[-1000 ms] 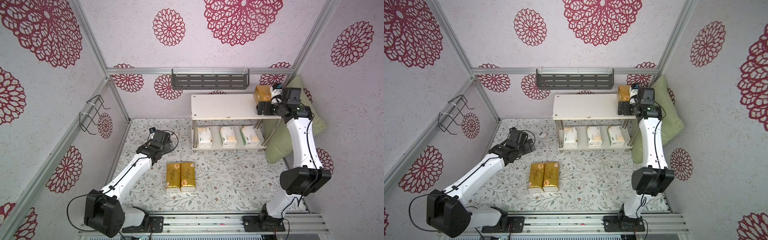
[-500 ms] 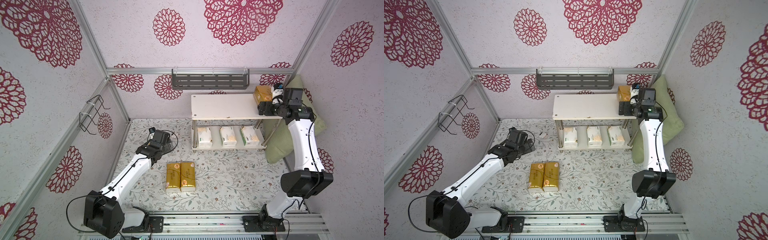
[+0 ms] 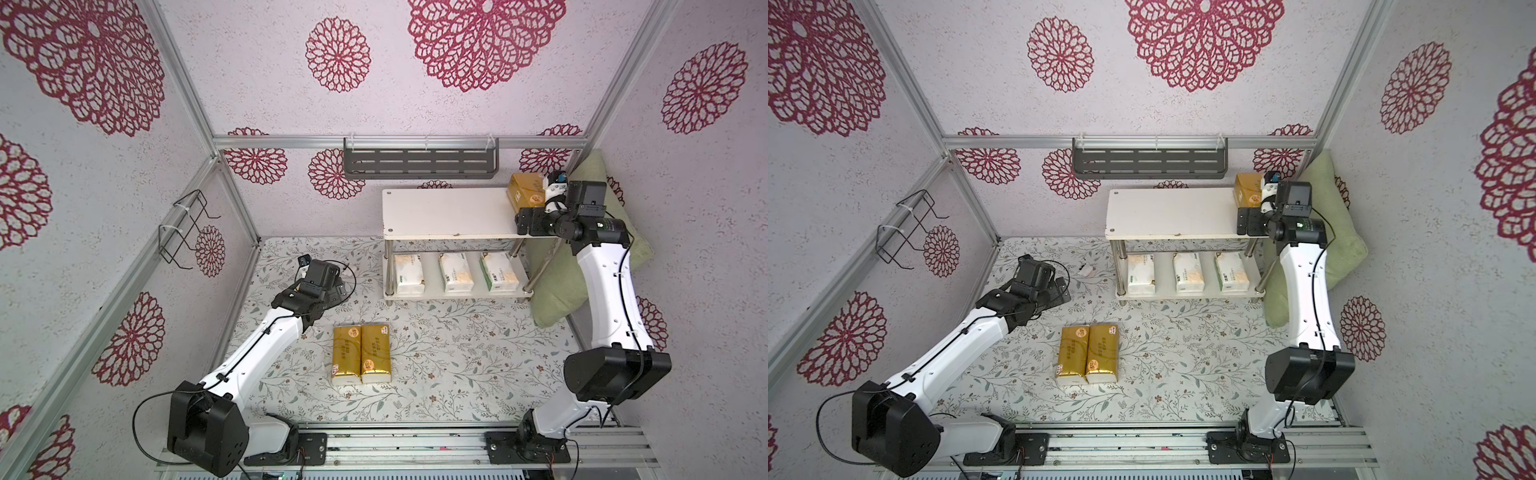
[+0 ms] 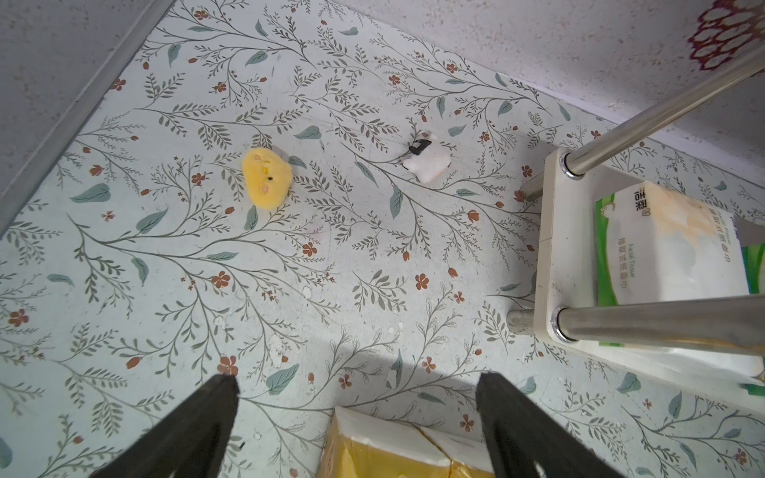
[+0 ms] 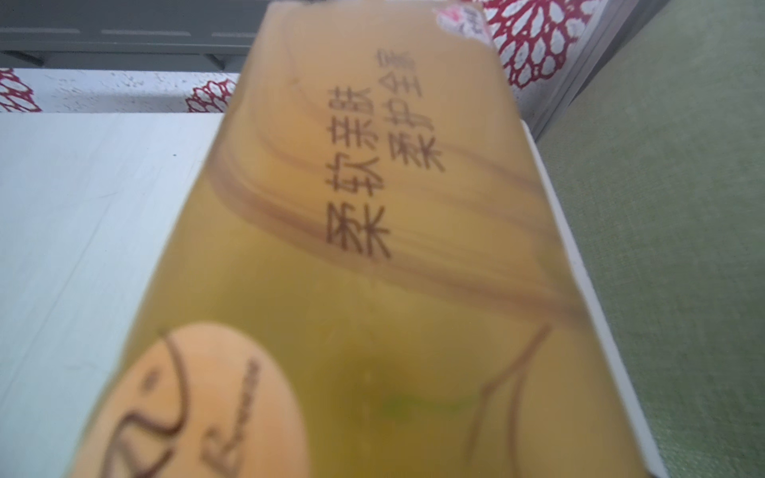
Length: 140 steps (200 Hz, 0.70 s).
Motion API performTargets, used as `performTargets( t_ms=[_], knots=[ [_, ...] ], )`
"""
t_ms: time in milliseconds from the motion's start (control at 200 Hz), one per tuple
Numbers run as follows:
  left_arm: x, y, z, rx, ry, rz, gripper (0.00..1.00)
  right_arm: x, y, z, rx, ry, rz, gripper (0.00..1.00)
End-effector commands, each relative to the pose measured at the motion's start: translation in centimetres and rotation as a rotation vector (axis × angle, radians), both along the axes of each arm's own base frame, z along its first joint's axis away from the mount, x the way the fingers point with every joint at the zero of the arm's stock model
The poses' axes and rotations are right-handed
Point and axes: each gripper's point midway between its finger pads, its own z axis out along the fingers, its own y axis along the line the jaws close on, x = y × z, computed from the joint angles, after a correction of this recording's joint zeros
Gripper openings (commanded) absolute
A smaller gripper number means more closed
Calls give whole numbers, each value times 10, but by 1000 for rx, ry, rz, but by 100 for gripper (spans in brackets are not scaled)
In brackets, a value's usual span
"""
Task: Place the tissue boxes on the shelf by color
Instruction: Place a box of tissues on the shelf.
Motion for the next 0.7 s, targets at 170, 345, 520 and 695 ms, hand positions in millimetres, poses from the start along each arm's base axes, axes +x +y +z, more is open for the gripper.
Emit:
performTargets(
  t_ms=[170,345,520,695],
  knots=[
    [-1,5,3,2,-15,15,97,-9,-6,32,-24,-100,-34,99],
    [0,4,3,-2,-15,13,97,-14,-6,44,-25,-132,-35,99],
    [0,3,3,-6,-14,13,97,-20,-6,55,-27,-161,-37,99],
    [0,3,3,-9,-17,14,97,-26,-7,67,-26,-195,-49,99]
  ],
)
